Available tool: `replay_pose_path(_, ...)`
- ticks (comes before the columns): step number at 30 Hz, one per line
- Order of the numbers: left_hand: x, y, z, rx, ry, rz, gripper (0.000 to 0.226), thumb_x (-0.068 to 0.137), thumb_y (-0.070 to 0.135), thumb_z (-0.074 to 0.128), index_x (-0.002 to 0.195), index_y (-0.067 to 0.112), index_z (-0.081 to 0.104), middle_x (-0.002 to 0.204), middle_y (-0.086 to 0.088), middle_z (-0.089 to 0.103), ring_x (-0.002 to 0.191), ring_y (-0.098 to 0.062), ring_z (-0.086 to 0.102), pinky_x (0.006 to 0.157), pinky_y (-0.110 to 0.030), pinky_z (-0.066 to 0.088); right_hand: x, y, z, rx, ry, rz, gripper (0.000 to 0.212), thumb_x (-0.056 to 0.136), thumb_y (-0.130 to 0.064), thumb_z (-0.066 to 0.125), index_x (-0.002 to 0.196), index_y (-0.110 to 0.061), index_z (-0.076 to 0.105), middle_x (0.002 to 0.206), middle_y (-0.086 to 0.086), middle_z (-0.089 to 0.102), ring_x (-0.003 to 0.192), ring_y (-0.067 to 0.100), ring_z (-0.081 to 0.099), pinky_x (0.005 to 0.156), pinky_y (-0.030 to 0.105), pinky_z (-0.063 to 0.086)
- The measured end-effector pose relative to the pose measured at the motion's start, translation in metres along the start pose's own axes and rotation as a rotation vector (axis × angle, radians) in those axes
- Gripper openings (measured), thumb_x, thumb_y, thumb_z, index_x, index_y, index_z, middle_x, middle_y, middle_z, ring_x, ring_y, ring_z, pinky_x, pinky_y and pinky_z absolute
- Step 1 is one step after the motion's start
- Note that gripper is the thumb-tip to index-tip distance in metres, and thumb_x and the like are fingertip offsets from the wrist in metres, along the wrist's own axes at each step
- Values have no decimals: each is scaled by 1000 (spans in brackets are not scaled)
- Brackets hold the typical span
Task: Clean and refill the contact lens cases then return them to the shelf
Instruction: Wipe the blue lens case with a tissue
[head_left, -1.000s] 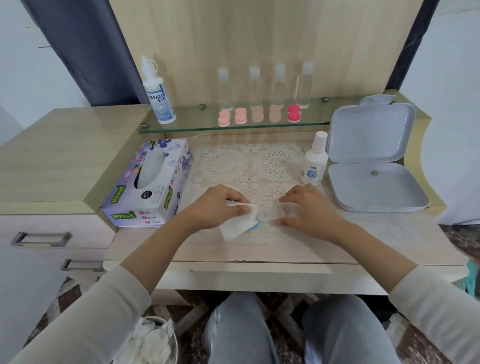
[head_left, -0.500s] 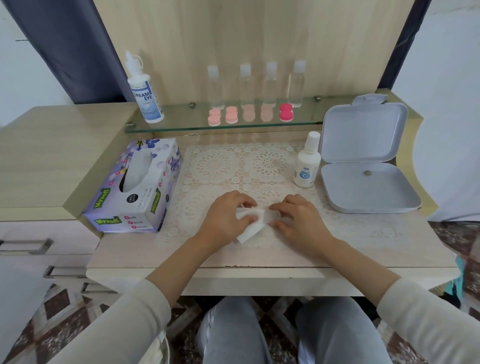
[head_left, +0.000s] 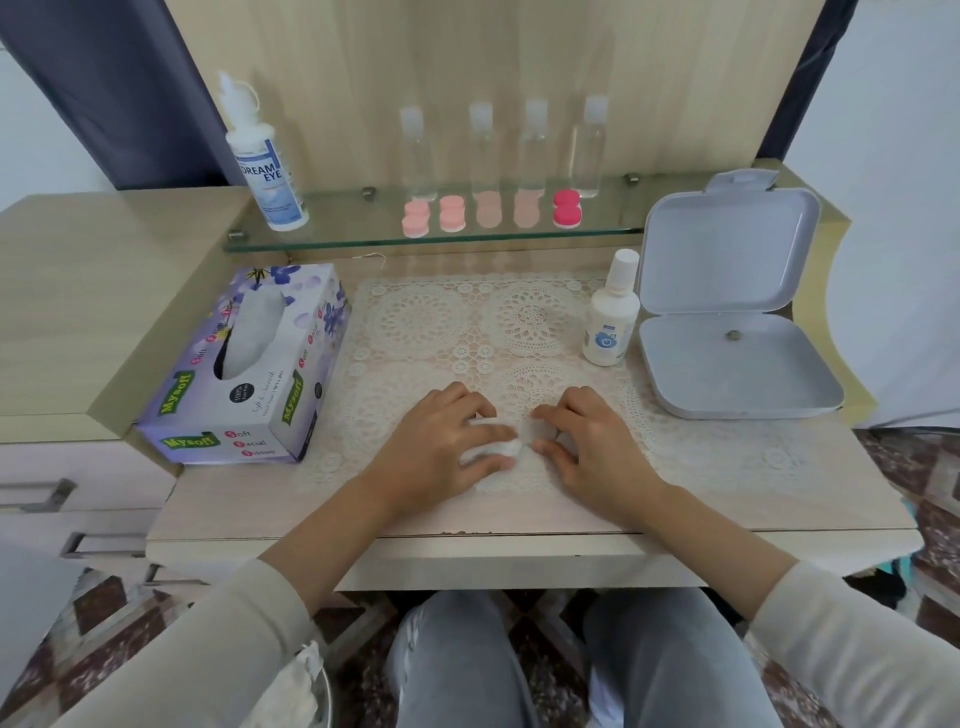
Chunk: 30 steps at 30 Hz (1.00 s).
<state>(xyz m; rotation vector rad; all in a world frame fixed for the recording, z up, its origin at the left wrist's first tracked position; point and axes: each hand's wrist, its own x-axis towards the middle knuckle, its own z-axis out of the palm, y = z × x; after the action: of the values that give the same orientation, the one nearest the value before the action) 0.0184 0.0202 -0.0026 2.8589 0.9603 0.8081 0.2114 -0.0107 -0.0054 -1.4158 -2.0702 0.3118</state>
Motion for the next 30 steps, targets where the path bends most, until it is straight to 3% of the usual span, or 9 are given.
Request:
replay_pose_path(6,-5,-2,8,32,9,-19,25,88,31,53,101,16,68,91,-7,60,82,-14,44,66,-26,40,-1,2,1,-21,42,-44,26,72,-10,63,95,2,65,75,10,49,71,15,40,63,21,31)
replay_pose_path(12,2,4,10,-81,107,-101,17,80,16,57,85,11,72,72,-6,53,73,-12,38,67,-14,28,-1,3,3,-37,66,-61,26,71,-9,65,94,3,65,75,11,50,73,15,39,65,24,34)
replay_pose_path(16,1,8,13,-57,112,-109,17,79,10,52,85,5,68,73,-9,51,74,-14,38,68,-14,27,-1,3,4,-39,66,-60,26,71,-10,64,94,2,66,75,11,51,72,15,40,65,24,33)
replay_pose_path(20,-1,9,16,-51,101,-124,16,82,13,53,89,5,66,80,-9,52,76,-16,42,67,-25,38,0,4,3,-21,64,-56,25,72,-10,63,94,1,65,75,10,49,73,15,39,68,15,27)
replay_pose_path(23,-3,10,16,-96,137,-141,19,84,17,57,97,7,66,82,-8,54,77,-14,44,71,-18,36,-1,5,4,-11,80,-53,25,72,-9,64,95,1,65,75,9,49,73,15,39,64,13,22)
replay_pose_path(27,-2,6,16,-127,128,-150,18,83,15,59,96,10,70,80,-8,53,76,-15,44,69,-15,34,-1,6,5,-20,94,-62,25,72,-7,67,96,1,65,75,10,49,73,14,38,64,15,27)
replay_pose_path(30,-1,6,16,-131,144,-152,14,81,12,62,91,9,71,76,-7,51,74,-13,42,68,-12,31,-1,6,6,-36,81,-71,25,71,-4,70,95,2,65,75,11,50,73,16,40,64,25,33)
